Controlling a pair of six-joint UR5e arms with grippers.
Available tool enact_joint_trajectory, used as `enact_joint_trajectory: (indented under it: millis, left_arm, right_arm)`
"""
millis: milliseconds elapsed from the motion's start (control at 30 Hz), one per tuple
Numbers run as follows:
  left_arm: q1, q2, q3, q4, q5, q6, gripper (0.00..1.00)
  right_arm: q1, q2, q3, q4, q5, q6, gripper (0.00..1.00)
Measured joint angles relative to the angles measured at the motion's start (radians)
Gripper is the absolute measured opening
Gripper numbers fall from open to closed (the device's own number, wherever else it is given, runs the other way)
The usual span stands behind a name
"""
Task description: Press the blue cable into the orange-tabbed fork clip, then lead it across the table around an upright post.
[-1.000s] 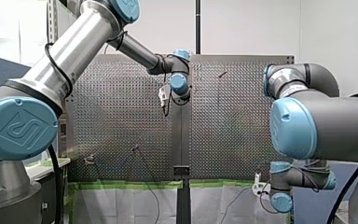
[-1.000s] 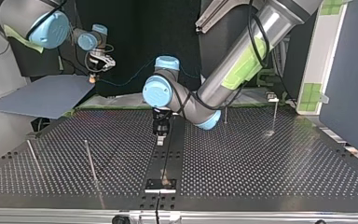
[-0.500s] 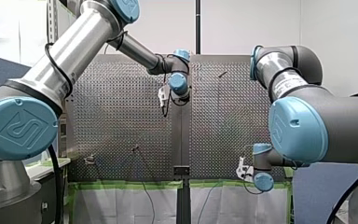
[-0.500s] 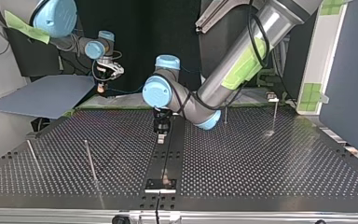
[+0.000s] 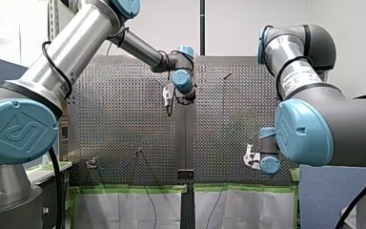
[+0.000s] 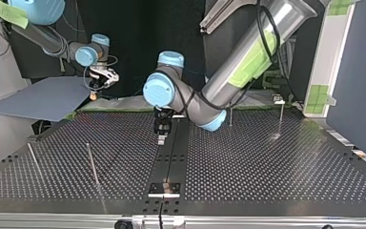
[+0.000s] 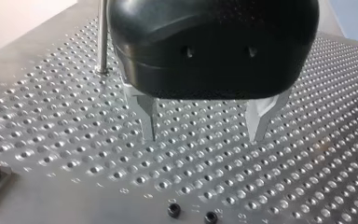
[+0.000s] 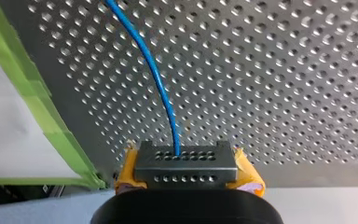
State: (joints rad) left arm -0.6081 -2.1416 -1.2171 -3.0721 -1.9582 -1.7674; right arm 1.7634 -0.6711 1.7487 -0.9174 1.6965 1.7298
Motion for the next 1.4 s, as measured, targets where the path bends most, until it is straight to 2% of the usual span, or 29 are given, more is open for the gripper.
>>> enact_joint_trajectory:
  millis: [267,400,633,867,1033,1200,1400]
  left_arm:
    - [0.001,0.074,-0.052,0.058,0.07,0.009,0.93]
    - [-0.004,0.117,-0.025,0.037,0.105,0.041,0.93]
    - [-0.011,0.158,0.038,-0.025,0.11,0.104,0.93]
    - [-0.01,0.157,0.102,-0.089,0.119,0.135,0.91]
    - [-0.008,0.143,0.153,-0.14,0.164,0.136,0.91]
    - [-0.015,0.099,0.206,-0.194,0.214,0.134,0.91]
    - [-0.013,0.066,0.265,-0.253,0.244,0.115,0.91]
  right_arm:
    - [-0.013,-0.086,0.015,0.086,0.014,-0.017,0.0]
    - [-0.014,-0.11,0.017,0.122,0.017,-0.018,0.0]
    - [-0.015,-0.114,0.025,0.136,0.021,-0.019,0.0]
    - [-0.015,-0.112,0.027,0.13,0.021,-0.018,0.0]
    - [-0.01,-0.111,0.027,0.128,0.017,-0.018,0.0]
    - [-0.008,-0.111,0.027,0.128,0.015,-0.018,0.0]
    - [-0.008,-0.111,0.027,0.13,0.014,-0.018,0.0]
